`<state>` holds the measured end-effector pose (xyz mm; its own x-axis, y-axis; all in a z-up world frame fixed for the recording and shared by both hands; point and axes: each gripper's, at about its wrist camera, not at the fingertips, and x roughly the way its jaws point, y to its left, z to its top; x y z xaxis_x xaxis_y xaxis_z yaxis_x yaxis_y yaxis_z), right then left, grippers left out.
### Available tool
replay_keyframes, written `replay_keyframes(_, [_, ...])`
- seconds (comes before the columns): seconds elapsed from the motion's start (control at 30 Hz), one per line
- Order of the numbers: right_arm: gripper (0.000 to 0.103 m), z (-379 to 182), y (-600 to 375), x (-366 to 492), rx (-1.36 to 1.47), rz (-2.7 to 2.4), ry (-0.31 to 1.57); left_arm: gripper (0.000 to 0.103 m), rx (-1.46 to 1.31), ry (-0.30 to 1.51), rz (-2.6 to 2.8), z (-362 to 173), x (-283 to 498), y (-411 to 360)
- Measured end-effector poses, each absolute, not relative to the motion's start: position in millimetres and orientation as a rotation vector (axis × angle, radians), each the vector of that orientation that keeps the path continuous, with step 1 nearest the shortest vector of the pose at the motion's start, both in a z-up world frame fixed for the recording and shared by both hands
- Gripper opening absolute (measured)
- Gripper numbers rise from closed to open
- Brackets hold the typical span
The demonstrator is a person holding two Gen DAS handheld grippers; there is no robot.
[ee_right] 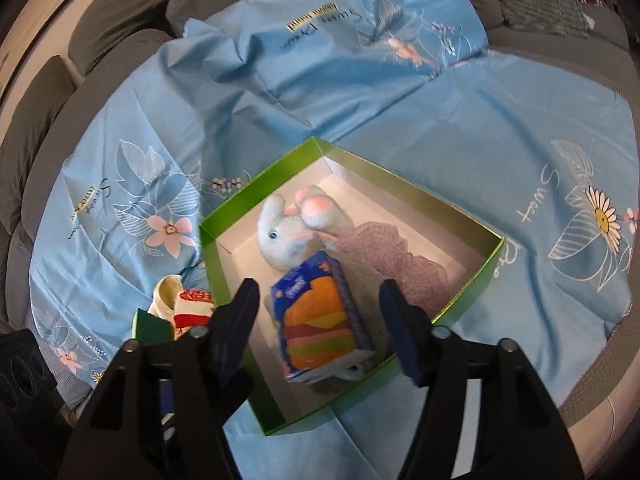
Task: Organize soft objects
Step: 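Move the right tool to the yellow-green sponge and grasp it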
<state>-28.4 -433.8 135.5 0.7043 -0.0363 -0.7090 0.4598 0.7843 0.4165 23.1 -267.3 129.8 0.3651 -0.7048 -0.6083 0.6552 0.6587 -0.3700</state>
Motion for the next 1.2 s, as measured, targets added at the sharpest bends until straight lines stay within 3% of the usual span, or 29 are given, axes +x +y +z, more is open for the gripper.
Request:
replay_keyframes(0.1, [0.073,143,-426,-30,0.599,-0.288,0.729,0.065,-0.096,0.787,-0.832,139,18,-239])
replay_keyframes(0.23, [0.086,152,-413,-31,0.56,-0.278,0.711,0.081,-0.147,0.767,-0.76,144,13,-201])
replay_keyframes(0.53, [0.095,168,-375,-30,0.473,-0.226,0.681,0.082,-0.189,0.761,-0.509,144,-7,-98])
replay_keyframes(0.77, [0.1,173,-335,-20,0.443,-0.098,0.676,0.082,-0.256,0.771,-0.292,113,-19,-17])
replay_keyframes(0.9, [0.101,168,-306,-8,0.443,0.0,0.702,0.082,-0.32,0.862,-0.23,89,-11,10])
replay_keyframes(1.07, [0.101,148,-269,26,0.452,0.088,0.768,0.082,-0.318,0.849,-0.177,89,-13,24])
replay_keyframes(1.2, [0.088,132,-235,65,0.387,0.13,0.841,0.082,-0.329,0.866,-0.154,82,-8,31])
